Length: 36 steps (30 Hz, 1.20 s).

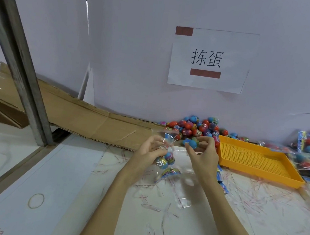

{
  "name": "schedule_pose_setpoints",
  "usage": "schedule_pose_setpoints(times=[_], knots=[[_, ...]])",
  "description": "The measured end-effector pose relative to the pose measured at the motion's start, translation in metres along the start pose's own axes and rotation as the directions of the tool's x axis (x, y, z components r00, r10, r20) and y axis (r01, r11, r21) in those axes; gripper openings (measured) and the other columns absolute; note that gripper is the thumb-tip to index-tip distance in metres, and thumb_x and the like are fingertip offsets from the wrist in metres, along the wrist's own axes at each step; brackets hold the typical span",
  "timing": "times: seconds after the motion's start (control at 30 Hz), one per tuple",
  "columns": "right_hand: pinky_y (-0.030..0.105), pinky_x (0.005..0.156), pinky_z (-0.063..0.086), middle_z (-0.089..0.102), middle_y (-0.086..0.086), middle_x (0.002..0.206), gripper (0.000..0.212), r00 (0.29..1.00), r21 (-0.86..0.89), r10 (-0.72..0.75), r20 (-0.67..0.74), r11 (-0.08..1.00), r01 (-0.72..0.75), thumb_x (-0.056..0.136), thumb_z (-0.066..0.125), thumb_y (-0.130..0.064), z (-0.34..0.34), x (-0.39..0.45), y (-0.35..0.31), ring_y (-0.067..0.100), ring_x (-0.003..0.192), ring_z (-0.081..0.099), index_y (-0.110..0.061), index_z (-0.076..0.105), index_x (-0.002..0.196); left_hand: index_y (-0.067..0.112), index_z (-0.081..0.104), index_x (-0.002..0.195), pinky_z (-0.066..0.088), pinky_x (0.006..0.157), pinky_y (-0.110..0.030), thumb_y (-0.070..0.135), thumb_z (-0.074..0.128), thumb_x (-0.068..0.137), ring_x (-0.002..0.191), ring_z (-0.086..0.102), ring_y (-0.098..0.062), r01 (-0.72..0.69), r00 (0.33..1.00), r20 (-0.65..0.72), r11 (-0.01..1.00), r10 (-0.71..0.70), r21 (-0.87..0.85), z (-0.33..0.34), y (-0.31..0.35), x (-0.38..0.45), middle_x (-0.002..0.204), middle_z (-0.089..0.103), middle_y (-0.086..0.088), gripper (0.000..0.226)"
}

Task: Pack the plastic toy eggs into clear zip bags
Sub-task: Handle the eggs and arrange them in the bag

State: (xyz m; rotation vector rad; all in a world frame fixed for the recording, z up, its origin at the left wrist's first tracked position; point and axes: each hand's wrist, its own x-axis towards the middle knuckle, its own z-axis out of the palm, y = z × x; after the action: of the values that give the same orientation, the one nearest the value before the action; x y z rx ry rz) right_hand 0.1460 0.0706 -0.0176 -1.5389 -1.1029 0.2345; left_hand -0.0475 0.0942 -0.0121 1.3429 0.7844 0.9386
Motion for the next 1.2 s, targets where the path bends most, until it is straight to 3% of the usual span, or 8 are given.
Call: schedule_pose_setpoints(times=[0.2,0.4,0.53,0.7,0.83,0.97,1.1,1.2], knots=[[0.029,0.083,0.052,0.063,0.005,0.116,0.041,0.996,-0.131,0.024,0.082,0.991,-0.013,0.092,0.075,-0.025,-0.003,-0.009,0.006,0.017,0.1,0.059,-0.016,0.058,0.128,0.034,0.069,0.11,0.059,0.095,-0.048,0.032,0.071,0.084,0.107,0.072,-0.028,-0.06,0.998,-0.016,0.991,0.062,0.121,0.0,0.0,0.0,0.115,0.07,-0.006,0.026],[0.029,0.084,0.055,0.067,0.0,0.121,0.035,0.99,-0.057,-0.004,0.139,0.998,0.012,0.093,0.073,-0.01,-0.007,-0.012,0.001,0.015,0.103,0.062,-0.018,0.06,0.124,0.037,0.068,0.111,0.061,0.089,-0.039,0.029,0.07,0.091,0.104,0.072,-0.026,-0.06,0.998,0.006,0.984,0.06,0.166,0.001,0.001,0.0,0.111,0.071,-0.005,0.021],[0.024,0.081,0.057,0.072,-0.01,0.106,0.029,0.99,0.14,0.057,0.13,0.987,-0.075,0.092,0.075,-0.023,-0.005,-0.015,-0.005,0.009,0.095,0.068,-0.022,0.062,0.118,0.032,0.069,0.103,0.057,0.074,-0.023,0.013,0.063,0.096,0.092,0.072,-0.011,-0.03,0.999,-0.027,0.986,0.035,0.162,0.005,0.001,-0.002,0.103,0.075,0.008,0.02],[0.024,0.079,0.06,0.077,-0.009,0.094,0.03,0.928,0.509,0.237,0.288,0.783,-0.358,0.093,0.072,-0.033,-0.004,-0.017,-0.017,0.011,0.096,0.074,-0.022,0.064,0.12,0.021,0.074,0.113,0.059,0.083,-0.033,0.019,0.057,0.082,0.099,0.07,-0.017,0.002,0.997,0.077,0.998,0.003,-0.065,0.001,0.008,-0.005,0.125,0.073,-0.003,0.035],[0.038,0.095,0.057,0.075,0.01,0.112,0.038,0.876,0.552,0.244,0.415,0.698,-0.456,0.092,0.074,-0.021,-0.003,-0.023,-0.02,0.026,0.107,0.072,-0.007,0.062,0.125,0.024,0.068,0.135,0.056,0.086,-0.025,0.021,0.058,0.084,0.105,0.072,-0.012,0.035,0.979,0.205,0.998,-0.022,-0.058,0.005,0.011,-0.009,0.135,0.069,0.003,0.052],[0.034,0.085,0.056,0.072,0.019,0.116,0.038,0.858,0.569,0.293,0.423,0.651,-0.503,0.094,0.071,-0.018,-0.003,-0.025,-0.022,0.031,0.104,0.07,0.002,0.06,0.125,0.029,0.076,0.123,0.057,0.085,-0.027,0.021,0.057,0.084,0.103,0.073,-0.011,0.016,0.983,0.184,1.0,-0.016,0.003,0.009,0.013,-0.01,0.128,0.071,0.007,0.045],[0.05,0.101,0.052,0.067,0.027,0.121,0.052,0.827,0.569,0.323,0.46,0.608,-0.554,0.092,0.073,-0.028,-0.004,-0.023,-0.027,0.034,0.105,0.067,0.007,0.058,0.128,0.02,0.078,0.119,0.06,0.077,-0.034,0.024,0.062,0.079,0.096,0.074,-0.015,0.048,0.995,0.092,0.999,-0.048,0.0,0.009,0.01,-0.007,0.121,0.073,-0.008,0.044],[0.045,0.099,0.055,0.073,0.017,0.113,0.054,0.849,0.622,0.343,0.403,0.577,-0.529,0.09,0.074,-0.026,-0.005,-0.024,-0.028,0.028,0.105,0.072,0.001,0.054,0.132,0.022,0.081,0.114,0.061,0.081,-0.034,0.023,0.062,0.079,0.098,0.074,-0.017,0.037,0.995,0.094,0.999,-0.038,0.014,0.009,0.009,-0.008,0.115,0.077,-0.005,0.039]])
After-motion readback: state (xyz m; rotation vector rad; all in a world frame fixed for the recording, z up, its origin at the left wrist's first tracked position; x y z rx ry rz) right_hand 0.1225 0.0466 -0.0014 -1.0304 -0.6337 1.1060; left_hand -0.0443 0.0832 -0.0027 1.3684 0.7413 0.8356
